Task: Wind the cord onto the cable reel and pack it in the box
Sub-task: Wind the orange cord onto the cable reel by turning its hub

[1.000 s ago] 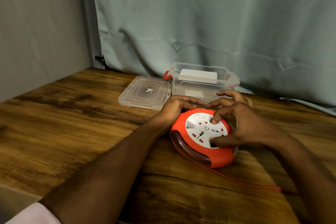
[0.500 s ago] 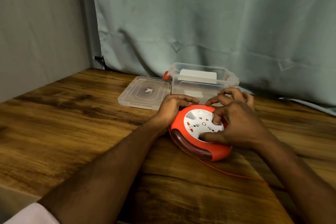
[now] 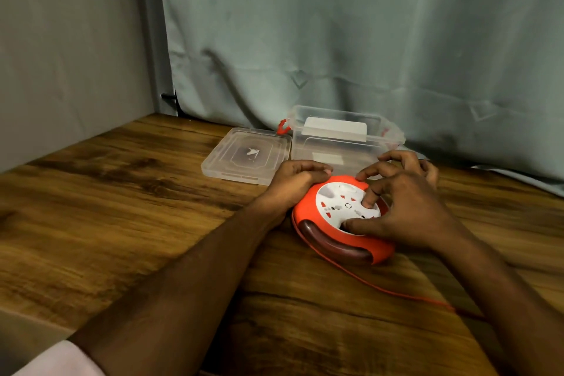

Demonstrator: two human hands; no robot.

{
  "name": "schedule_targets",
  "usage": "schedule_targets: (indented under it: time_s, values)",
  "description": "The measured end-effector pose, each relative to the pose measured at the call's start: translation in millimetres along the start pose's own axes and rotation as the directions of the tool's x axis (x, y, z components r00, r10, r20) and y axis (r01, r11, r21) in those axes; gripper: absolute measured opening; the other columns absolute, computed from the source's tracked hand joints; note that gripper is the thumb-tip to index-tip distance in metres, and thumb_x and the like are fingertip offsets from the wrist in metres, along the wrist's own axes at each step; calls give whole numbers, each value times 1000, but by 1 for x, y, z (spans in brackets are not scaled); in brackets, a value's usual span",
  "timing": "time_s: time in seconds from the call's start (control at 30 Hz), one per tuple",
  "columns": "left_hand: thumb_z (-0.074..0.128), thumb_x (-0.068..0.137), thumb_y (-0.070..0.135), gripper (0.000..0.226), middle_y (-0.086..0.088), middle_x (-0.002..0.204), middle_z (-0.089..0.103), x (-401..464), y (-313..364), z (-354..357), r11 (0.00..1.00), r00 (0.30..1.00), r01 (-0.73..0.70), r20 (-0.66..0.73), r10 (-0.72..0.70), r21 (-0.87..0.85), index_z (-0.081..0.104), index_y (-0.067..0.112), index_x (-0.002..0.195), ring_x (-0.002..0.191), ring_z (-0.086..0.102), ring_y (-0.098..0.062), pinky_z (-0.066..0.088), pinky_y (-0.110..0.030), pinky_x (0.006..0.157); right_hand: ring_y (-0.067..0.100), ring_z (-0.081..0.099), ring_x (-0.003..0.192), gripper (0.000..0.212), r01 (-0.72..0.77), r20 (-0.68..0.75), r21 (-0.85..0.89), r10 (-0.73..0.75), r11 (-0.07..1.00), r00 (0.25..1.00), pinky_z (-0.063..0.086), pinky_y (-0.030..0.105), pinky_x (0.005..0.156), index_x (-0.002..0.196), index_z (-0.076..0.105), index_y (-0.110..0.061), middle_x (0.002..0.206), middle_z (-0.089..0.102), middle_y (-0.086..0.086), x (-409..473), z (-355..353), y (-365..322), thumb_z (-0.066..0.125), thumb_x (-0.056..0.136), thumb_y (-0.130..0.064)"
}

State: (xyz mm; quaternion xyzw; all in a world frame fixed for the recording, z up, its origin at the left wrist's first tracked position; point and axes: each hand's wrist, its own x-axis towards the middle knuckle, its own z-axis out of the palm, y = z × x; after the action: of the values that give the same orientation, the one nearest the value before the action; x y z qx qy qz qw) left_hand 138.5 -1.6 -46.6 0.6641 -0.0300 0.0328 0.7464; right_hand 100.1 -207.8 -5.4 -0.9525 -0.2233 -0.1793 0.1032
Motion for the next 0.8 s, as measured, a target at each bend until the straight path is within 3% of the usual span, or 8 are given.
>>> schedule_targets:
  time_s: [0.07, 0.2, 0.37, 0.53, 0.63, 0.73, 0.8]
  values:
    - [70, 87, 6, 15, -11, 100, 78, -1, 0, 1, 1000, 999, -16, -51, 16, -7, 80, 15, 95, 90, 74, -29, 61, -42, 86, 11, 25, 140, 61, -58, -1, -7, 58, 998, 998, 19, 42, 110, 62, 66, -33, 133, 57, -22, 1, 4, -6, 54, 44, -91]
    - [67, 87, 4, 18, -13, 104, 77, 1, -1, 2, 999, 992, -37, -116, 38, 11, 79, 17, 90, 99, 73, -36, 61, -46, 88, 12, 33, 131, 60, -161, -33, -23, 160, 987, 987, 31, 39, 100, 61, 64, -26, 131, 58, -15, 2, 10, -20, 71, 56, -85]
    - [65, 87, 1, 17, -10, 95, 77, 2, -3, 3, 997, 987, -74, -141, 77, 26, 78, 12, 89, 93, 72, -28, 59, -42, 91, 17, 41, 127, 71, -242, -120, -57, 234, 969, 965, 36, 40, 96, 65, 65, -25, 119, 66, -10, 2, 18, -26, 55, 58, -95]
    - [65, 87, 1, 20, -10, 94, 77, 3, -2, 2, 998, 994, -56, -98, 55, -1, 78, 15, 83, 89, 72, -26, 60, -40, 87, 16, 43, 126, 52, -170, -115, 1, 169, 985, 979, 36, 41, 98, 63, 63, -27, 117, 64, -10, 2, 10, -24, 67, 73, -77]
    - [66, 87, 0, 17, -10, 92, 77, 0, 0, 0, 999, 998, -51, -40, 50, -13, 78, 11, 90, 84, 72, -25, 61, -37, 81, 18, 40, 133, 27, -14, -35, 69, 16, 998, 999, 34, 42, 102, 89, 62, -40, 136, 54, -10, 3, 1, -14, 62, 74, -62]
    - [66, 88, 0, 18, -17, 96, 76, -6, 4, 0, 999, 999, -29, 32, 29, -19, 76, 4, 103, 80, 72, -26, 61, -35, 75, 15, 24, 147, 56, 30, 165, 143, -54, 989, 985, 22, 48, 115, 122, 59, -53, 156, 38, -15, 0, -10, -5, 56, 66, -58]
    - [66, 88, 0, 23, -21, 99, 75, -7, 5, -1, 1000, 997, -23, 67, 23, -5, 74, 2, 109, 81, 71, -27, 61, -34, 76, 4, 13, 149, 64, 31, 247, 197, -80, 980, 966, 16, 50, 120, 127, 58, -56, 157, 34, -21, -2, -17, 0, 64, 63, -54]
